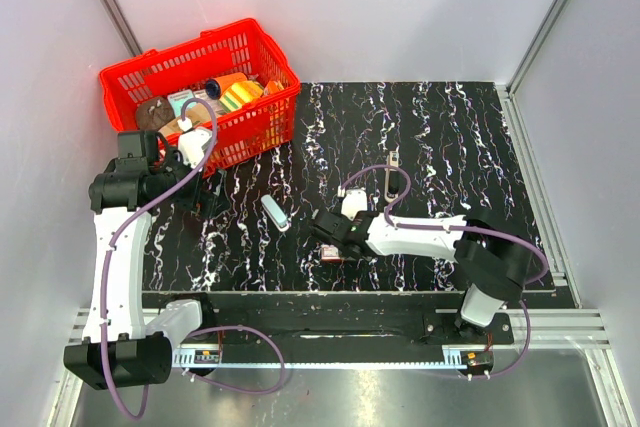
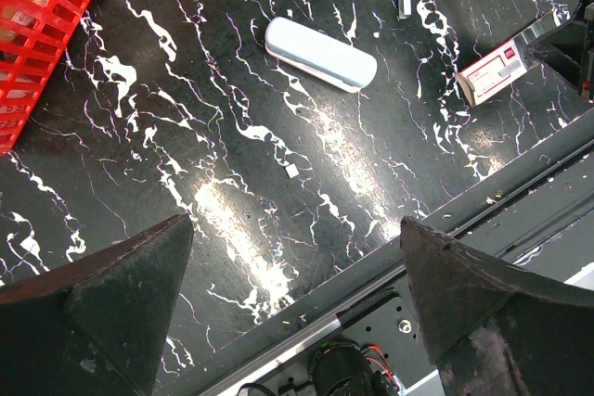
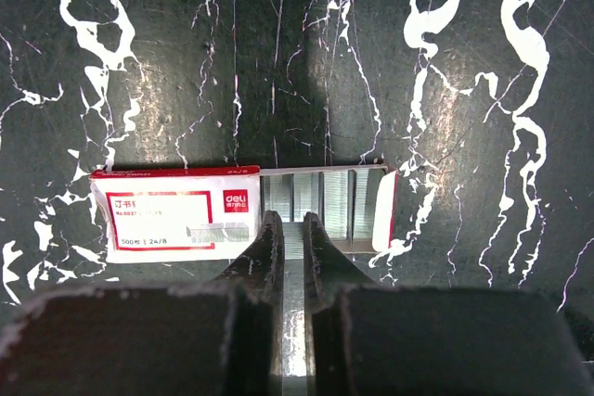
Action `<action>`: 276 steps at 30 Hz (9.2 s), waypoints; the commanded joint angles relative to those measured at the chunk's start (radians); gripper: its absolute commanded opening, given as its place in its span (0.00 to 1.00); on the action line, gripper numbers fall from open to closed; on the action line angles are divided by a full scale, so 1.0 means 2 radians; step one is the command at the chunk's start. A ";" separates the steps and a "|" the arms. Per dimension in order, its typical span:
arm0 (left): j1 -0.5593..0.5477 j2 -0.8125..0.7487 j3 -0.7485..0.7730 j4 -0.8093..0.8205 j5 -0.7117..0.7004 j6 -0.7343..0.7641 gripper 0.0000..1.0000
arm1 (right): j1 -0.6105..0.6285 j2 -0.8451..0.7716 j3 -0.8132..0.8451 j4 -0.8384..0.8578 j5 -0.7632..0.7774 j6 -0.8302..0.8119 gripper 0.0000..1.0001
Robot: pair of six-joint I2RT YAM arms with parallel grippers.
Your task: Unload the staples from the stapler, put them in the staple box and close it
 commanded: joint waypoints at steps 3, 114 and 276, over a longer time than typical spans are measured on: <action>0.003 -0.005 0.000 0.016 0.011 0.006 0.99 | 0.001 0.006 0.020 -0.007 0.022 -0.004 0.11; -0.148 0.028 -0.059 0.108 -0.055 -0.052 0.99 | -0.134 0.141 0.157 0.176 -0.260 -0.406 0.52; -0.418 0.435 0.127 0.313 -0.152 0.097 0.99 | -0.188 -0.471 -0.230 0.158 -0.042 -0.106 0.65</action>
